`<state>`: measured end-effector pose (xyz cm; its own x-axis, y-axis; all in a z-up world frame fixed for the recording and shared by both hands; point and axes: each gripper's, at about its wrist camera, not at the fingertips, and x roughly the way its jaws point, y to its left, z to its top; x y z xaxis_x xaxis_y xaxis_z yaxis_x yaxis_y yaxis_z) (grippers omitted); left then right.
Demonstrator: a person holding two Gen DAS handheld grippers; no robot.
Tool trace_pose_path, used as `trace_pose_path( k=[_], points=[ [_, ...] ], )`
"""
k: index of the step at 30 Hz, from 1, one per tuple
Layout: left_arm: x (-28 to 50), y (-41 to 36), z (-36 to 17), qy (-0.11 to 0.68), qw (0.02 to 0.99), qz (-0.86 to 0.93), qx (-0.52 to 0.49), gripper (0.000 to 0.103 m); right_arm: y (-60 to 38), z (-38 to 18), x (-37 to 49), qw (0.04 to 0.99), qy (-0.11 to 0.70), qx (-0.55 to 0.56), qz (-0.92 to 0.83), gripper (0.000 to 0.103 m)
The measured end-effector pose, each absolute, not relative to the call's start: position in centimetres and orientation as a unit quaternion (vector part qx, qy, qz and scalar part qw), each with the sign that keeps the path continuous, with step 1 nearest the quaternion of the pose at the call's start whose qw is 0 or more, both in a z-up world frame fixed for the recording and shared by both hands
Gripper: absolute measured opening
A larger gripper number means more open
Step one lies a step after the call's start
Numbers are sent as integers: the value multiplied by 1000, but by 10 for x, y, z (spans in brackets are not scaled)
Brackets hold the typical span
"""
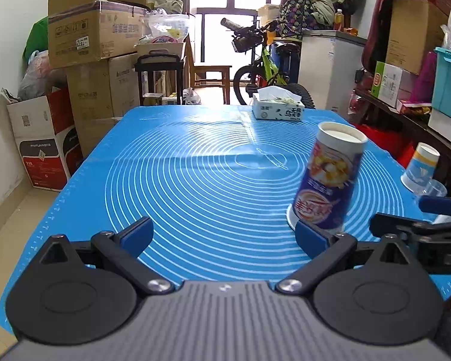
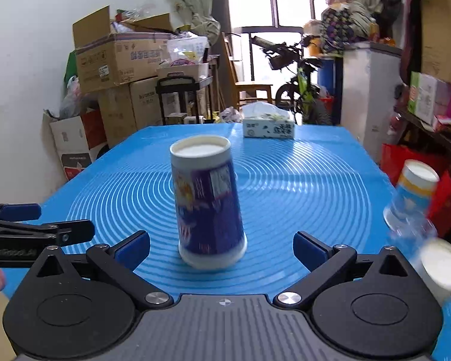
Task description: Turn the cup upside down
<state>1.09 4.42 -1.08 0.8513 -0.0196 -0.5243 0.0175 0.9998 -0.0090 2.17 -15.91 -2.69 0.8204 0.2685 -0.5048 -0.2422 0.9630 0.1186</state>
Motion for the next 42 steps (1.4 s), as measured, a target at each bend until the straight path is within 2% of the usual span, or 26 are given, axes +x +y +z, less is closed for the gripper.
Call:
trace_pose_path(
  k=[16, 42],
  points=[
    [-27, 22, -12, 277, 960, -27, 18, 99, -181, -11, -39, 956, 258, 27, 133, 103],
    [-37, 15, -10, 274, 961, -28, 22, 100, -181, -8, -53, 956, 261, 19, 135, 103]
  ],
)
